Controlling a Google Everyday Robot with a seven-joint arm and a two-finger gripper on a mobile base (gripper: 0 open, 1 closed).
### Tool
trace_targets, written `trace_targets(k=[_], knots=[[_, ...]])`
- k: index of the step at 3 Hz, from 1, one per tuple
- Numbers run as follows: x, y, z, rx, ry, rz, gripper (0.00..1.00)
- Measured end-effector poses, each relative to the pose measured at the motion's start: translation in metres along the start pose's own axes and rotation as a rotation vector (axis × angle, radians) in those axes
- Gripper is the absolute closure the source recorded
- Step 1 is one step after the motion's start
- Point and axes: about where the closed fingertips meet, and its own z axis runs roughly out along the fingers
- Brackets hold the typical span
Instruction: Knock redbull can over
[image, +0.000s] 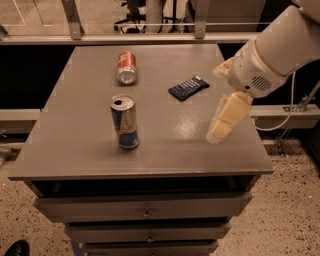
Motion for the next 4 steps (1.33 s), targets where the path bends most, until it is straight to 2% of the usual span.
trace_targets(k=[1,2,3,4], knots=[[-0.028,-0.002,0.036,-0.026,-0.160,0.042,0.00],[-0.056,-0.004,0.062,-0.051,-0.290,0.077,0.00],[-0.079,0.003,0.080,-0.089,-0.389,0.112,0.00],[-0.100,0.012,0.093,-0.122,-0.461,0.134,0.00]])
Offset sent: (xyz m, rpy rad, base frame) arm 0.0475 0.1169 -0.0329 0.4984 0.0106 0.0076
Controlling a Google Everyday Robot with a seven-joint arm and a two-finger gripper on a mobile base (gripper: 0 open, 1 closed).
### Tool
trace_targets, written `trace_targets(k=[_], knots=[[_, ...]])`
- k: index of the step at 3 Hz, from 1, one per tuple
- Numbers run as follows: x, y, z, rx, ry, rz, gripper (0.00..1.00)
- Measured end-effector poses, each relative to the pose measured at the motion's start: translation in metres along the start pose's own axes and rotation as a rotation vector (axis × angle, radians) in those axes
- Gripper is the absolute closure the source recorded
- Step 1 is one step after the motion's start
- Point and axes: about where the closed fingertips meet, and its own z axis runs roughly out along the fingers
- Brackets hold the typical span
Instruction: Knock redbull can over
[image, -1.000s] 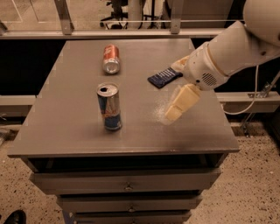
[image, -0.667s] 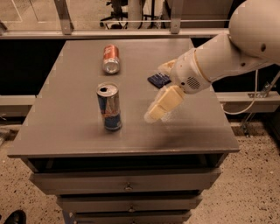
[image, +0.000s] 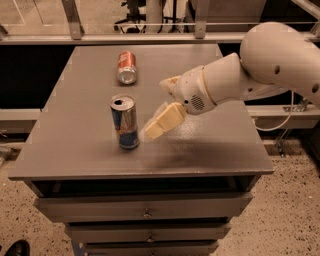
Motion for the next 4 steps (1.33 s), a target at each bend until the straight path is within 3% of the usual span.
trace_targets(k=[1,3,4], knots=[[-0.011,0.010,0.017,-0.018,-0.054,0.017,0.00],[-0.033,0.001,0.044,0.054,-0.159,0.036,0.00],[-0.044,-0.016,0.049,0.108,-0.189,0.037,0.00]])
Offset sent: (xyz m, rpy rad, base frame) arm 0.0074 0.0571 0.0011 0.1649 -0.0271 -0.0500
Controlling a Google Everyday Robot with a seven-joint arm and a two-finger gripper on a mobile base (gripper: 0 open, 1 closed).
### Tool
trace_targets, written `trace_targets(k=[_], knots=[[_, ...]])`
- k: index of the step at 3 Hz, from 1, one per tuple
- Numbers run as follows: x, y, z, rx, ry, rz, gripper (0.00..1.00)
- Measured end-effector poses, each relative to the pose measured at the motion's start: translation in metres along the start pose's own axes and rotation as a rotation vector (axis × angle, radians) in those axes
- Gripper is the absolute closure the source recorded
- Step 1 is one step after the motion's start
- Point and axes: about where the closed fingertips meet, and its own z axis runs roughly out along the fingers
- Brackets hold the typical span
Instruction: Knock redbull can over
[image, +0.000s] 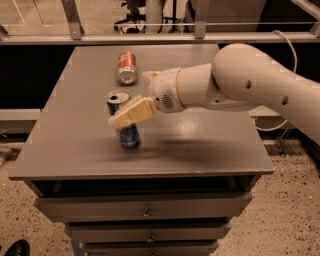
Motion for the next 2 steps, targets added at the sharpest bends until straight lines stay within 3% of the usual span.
trace_targets(k=[2], knots=[[-0.030,-0.053,0.000,0.150,-0.047,-0.012,0.00]])
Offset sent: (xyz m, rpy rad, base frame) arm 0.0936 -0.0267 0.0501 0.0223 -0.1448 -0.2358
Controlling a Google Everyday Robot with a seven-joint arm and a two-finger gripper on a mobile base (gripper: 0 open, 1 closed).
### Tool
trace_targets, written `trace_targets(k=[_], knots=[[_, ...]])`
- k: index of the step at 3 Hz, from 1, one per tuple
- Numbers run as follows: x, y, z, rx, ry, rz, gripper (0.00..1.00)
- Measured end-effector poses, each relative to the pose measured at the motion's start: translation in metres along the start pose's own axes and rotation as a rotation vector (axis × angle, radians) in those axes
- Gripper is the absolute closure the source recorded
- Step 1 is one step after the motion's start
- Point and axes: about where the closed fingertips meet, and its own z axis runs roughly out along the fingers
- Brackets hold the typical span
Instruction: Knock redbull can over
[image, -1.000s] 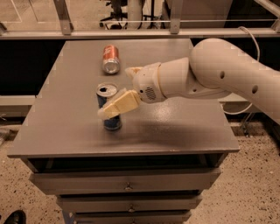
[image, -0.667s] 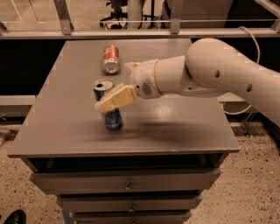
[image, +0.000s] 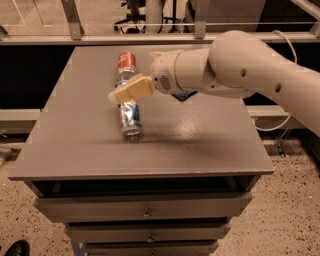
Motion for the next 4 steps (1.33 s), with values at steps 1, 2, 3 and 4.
trace_targets(k=[1,2,3,4], knots=[[0.001,-0.021,0.000,0.044,0.010,-0.002,0.00],[0.012,-0.027,0.000,0.047,0.029,0.005,0.00],[0.027,-0.034,-0.012,0.035,0.048,-0.003,0.00],[0.035,-0.046,-0.039,0.007,0.045,-0.056,0.00]])
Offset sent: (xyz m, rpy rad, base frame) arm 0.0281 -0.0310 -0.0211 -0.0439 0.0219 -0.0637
